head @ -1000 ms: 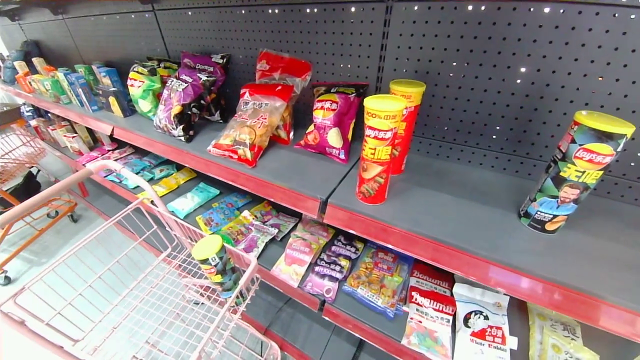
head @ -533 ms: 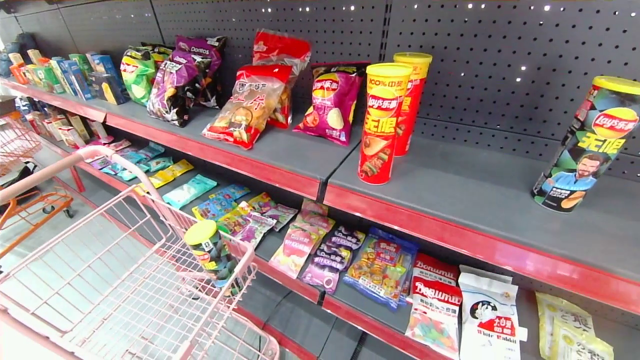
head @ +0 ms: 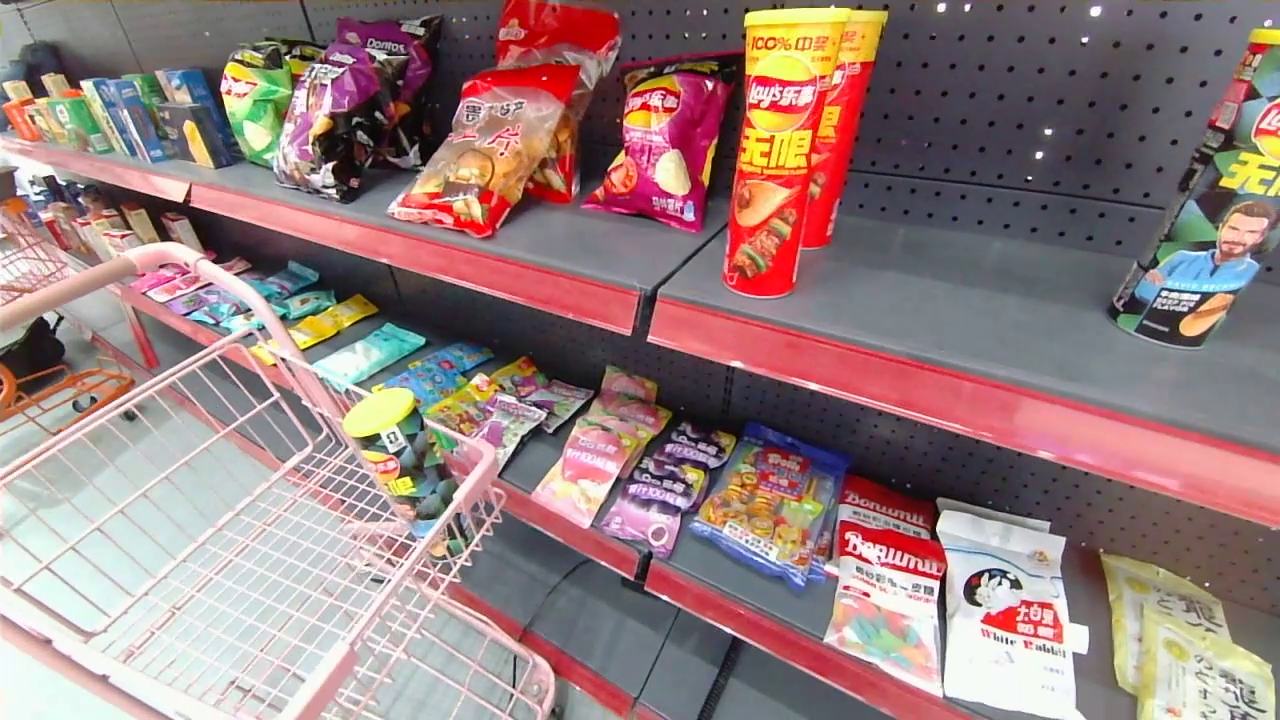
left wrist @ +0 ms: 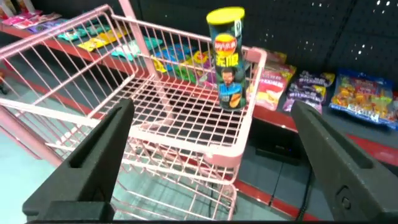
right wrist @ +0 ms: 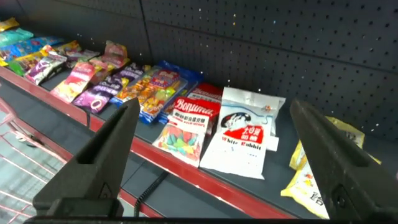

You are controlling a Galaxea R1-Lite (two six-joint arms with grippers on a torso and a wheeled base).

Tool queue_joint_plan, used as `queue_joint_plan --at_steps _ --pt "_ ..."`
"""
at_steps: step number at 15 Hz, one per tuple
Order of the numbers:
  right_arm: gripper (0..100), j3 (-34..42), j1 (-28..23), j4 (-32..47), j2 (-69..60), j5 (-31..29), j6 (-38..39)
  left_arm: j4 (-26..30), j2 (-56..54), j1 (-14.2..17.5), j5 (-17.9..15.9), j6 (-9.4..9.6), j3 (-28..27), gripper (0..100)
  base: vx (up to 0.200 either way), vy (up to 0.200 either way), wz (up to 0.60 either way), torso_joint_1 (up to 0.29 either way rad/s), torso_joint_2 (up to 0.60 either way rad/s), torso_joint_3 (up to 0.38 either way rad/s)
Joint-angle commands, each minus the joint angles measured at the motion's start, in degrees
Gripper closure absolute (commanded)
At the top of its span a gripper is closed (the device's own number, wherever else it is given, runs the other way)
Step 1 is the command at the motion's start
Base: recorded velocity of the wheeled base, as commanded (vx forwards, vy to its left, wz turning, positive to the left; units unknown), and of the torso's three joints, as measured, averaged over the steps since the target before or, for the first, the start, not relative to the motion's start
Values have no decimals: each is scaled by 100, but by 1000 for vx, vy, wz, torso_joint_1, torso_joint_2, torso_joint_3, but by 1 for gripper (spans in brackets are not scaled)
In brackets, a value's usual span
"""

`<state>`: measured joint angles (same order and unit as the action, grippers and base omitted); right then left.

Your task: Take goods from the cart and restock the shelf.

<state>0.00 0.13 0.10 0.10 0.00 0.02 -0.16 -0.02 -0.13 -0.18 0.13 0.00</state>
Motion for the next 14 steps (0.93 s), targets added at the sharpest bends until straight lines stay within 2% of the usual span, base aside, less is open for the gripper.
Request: queue_joint_plan --at_steps 1,2,3,4,5,6,7,8,9,10,11,12,13,14 --pt "0 0 -5 -10 -1 0 6 -28 2 -4 -61 4 0 0 0 0 0 -76 290 198" --pt "0 0 4 -10 -1 0 -2 -107 257 -66 -184 -66 -545 0 0 0 0 -46 173 124" --pt "0 0 4 -10 -1 0 -2 -72 1602 -224 -114 -391 -1863 0 0 0 0 -32 105 66" --pt "0 0 4 -10 -1 0 -2 -81 2393 -224 36 -743 -2514 0 0 0 0 -12 66 36" --pt "0 0 4 -10 -1 0 -2 -116 3676 -215 335 -1138 -3366 0 0 0 0 0 0 0" --pt "0 0 4 -10 8 0 -2 -213 4283 -215 335 -1086 -3313 0 0 0 0 0 0 0" --pt "0 0 -5 -10 -1 0 15 -670 5065 -215 343 -1077 -3173 0 0 0 0 0 0 0" --pt "0 0 4 -10 -1 0 -2 -1470 6005 -22 335 -1068 -3182 0 0 0 0 0 0 0" --pt "0 0 4 -10 -1 0 -2 -2428 7025 303 256 -954 -3190 0 0 0 0 0 0 0" --pt "0 0 -5 -10 -1 0 6 -3368 8044 479 -17 -752 -3138 0 0 0 0 0 0 0" --pt "0 0 -5 -10 -1 0 -2 -3957 8633 506 -412 -725 -3067 0 0 0 0 0 0 0" --pt "0 0 4 -10 -1 0 -2 -4247 8932 506 -782 -699 -3067 0 0 0 0 0 0 0" --pt "0 0 -5 -10 -1 0 6 -4475 9363 506 -1116 -585 -3155 0 0 0 0 0 0 0" --pt "0 0 4 -10 -1 0 -2 -4511 9776 497 -1151 -295 -3182 0 0 0 0 0 0 0"
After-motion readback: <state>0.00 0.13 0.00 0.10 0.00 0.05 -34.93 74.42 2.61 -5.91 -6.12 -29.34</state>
